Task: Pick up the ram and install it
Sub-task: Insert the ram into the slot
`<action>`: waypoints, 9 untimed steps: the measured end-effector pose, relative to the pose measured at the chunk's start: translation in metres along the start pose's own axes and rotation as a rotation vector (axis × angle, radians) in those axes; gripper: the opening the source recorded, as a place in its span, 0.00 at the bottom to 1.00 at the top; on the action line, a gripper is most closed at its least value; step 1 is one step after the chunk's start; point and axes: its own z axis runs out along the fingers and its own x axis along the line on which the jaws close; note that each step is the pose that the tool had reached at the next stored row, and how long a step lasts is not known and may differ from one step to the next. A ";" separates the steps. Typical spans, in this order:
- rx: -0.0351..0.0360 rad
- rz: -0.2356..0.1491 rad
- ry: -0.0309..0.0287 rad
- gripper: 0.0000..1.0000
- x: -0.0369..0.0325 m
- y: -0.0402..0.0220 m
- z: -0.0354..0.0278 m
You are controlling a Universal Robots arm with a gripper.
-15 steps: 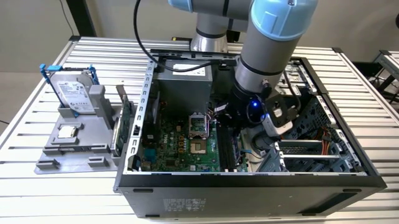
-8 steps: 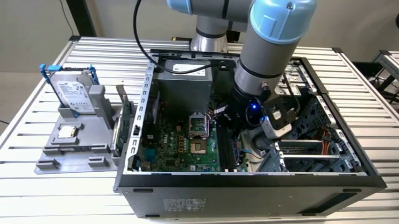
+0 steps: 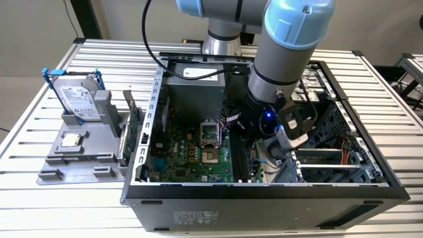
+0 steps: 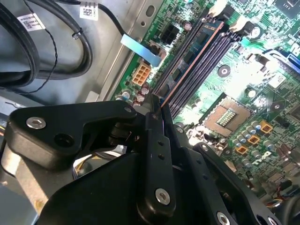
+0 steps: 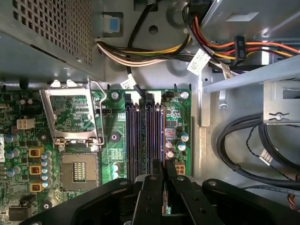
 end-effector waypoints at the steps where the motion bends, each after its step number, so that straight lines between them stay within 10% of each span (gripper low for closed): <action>1: 0.0001 0.001 0.0000 0.00 0.0000 -0.0004 0.0000; 9: -0.0001 0.011 -0.0004 0.00 0.0001 -0.0010 0.0018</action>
